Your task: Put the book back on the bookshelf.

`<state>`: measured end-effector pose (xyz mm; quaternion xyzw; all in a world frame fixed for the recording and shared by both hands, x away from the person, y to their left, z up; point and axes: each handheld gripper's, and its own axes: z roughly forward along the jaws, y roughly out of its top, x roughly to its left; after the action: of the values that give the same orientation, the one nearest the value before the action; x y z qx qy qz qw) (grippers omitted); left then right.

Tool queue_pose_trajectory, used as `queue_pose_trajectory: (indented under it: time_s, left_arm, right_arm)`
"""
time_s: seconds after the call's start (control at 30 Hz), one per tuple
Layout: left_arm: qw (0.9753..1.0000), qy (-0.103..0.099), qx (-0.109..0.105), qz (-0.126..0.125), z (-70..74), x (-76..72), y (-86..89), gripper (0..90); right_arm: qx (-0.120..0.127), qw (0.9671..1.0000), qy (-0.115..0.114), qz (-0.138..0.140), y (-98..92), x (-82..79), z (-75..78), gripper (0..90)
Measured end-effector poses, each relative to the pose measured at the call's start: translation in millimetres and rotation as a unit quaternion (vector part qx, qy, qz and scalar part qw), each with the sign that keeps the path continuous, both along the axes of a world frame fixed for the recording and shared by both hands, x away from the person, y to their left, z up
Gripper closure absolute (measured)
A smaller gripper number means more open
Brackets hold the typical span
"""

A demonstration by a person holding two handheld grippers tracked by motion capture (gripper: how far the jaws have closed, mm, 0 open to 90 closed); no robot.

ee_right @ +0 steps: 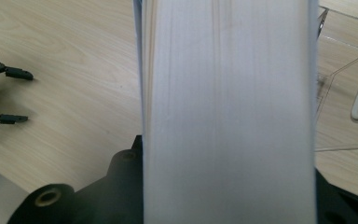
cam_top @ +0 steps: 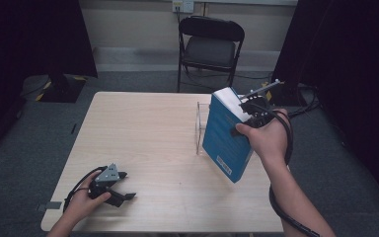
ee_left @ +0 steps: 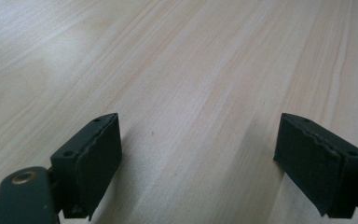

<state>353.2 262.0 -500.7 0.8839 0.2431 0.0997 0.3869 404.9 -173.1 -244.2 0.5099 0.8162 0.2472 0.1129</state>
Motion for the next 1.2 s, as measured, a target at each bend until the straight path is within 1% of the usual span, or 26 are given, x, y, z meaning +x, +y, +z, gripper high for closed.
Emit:
queue_pose_trajectory:
  time_s: [0.07, 0.1, 0.17, 0.23, 0.43, 0.77, 0.8, 1.1, 1.2]
  left_arm:
    - [1.0000, 0.000, 0.000, 0.000, 0.0, 0.0, 0.0, 14.3]
    - [1.0000, -0.001, -0.004, 0.000, -0.5, 0.0, -0.1, 14.3]
    - [1.0000, 0.000, 0.000, 0.000, 0.1, 0.0, 0.0, 14.3]
    - [1.0000, 0.000, 0.000, 0.000, 0.0, 0.0, 0.0, 14.3]
    - [1.0000, 0.000, 0.000, 0.000, 0.0, 0.0, 0.0, 14.3]
    - [1.0000, 0.000, 0.000, 0.000, 0.0, 0.0, 0.0, 14.3]
    - [1.0000, 0.000, 0.000, 0.000, 0.0, 0.0, 0.0, 14.3]
    - [1.0000, 0.000, 0.000, 0.000, 0.0, 0.0, 0.0, 14.3]
    - [1.0000, 0.000, 0.000, 0.000, 0.0, 0.0, 0.0, 14.3]
  right_arm:
    - [-0.002, 1.0000, -0.001, -0.001, 1.5, 1.0, 0.2, 61.8]
    - [-0.003, 1.0000, 0.000, -0.004, 2.3, 1.5, 0.0, 61.8]
    - [-0.006, 1.0000, -0.001, -0.005, 4.5, 2.3, -0.2, 61.8]
    - [-0.006, 1.0000, 0.001, -0.007, 5.4, 3.9, -0.5, 61.8]
    - [-0.011, 0.9998, -0.003, -0.015, 11.4, 5.4, -2.5, 61.8]
    - [-0.006, 0.9997, -0.002, -0.024, 16.2, 10.3, -6.0, 61.7]
    - [-0.004, 0.9996, -0.001, -0.028, 16.3, 11.1, -6.0, 61.7]
    - [-0.006, 0.9992, -0.002, -0.038, 20.8, 16.2, -7.8, 61.8]
    - [-0.003, 0.9990, -0.001, -0.044, 21.2, 18.4, -8.4, 61.7]
